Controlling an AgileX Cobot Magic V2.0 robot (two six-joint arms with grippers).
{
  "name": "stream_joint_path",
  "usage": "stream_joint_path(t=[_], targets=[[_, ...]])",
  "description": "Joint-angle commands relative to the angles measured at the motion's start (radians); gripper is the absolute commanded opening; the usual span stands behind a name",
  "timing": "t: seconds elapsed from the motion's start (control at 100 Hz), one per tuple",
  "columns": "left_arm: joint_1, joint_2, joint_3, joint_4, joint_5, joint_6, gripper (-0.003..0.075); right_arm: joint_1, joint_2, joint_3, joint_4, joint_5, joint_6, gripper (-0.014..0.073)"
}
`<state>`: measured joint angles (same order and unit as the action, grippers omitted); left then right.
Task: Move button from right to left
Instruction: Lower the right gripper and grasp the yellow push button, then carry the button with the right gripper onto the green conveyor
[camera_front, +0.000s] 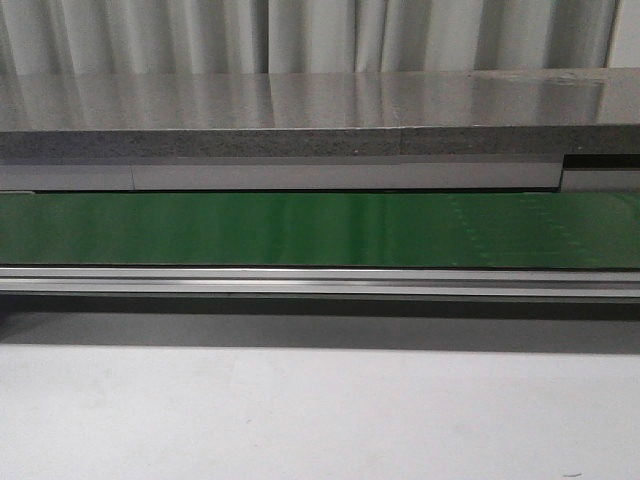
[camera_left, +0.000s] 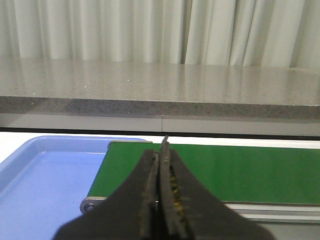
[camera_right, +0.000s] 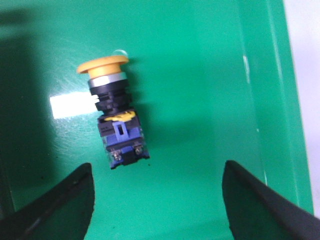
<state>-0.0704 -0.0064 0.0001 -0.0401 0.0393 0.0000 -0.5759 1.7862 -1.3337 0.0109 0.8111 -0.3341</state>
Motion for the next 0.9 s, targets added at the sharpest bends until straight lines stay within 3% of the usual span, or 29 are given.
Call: stream_joint_path(t=[0.0,0.16,0.59,0.78,0.89], targets=[[-0.007,-0.030,0.045,-0.002,-0.082,0.000,-0.0020,-0.002,-0.017,-0.032,0.041,-0.017,-0.098,0.0540],[-0.007,-0.030,0.045,-0.002,-0.082,0.000,-0.0020,0.004,0.030,-0.032,0.124,-0.020,-0.210,0.0540],[-0.007,-0.030,0.045,-0.002,-0.082,0.000,-0.0020,0.018,0.129,-0.032,0.124,-0.089,-0.222,0.0531],[-0.007,-0.030,0.045,-0.002,-0.082,0.000,-0.0020,0.017,0.128,-0.040,0.123,-0.107,-0.222,0.0322],[-0.007,-0.030,0.045,-0.002,-0.082,0.000,-0.0020,0.017,0.128,-0.042,0.123,-0.103,-0.221,0.0271]])
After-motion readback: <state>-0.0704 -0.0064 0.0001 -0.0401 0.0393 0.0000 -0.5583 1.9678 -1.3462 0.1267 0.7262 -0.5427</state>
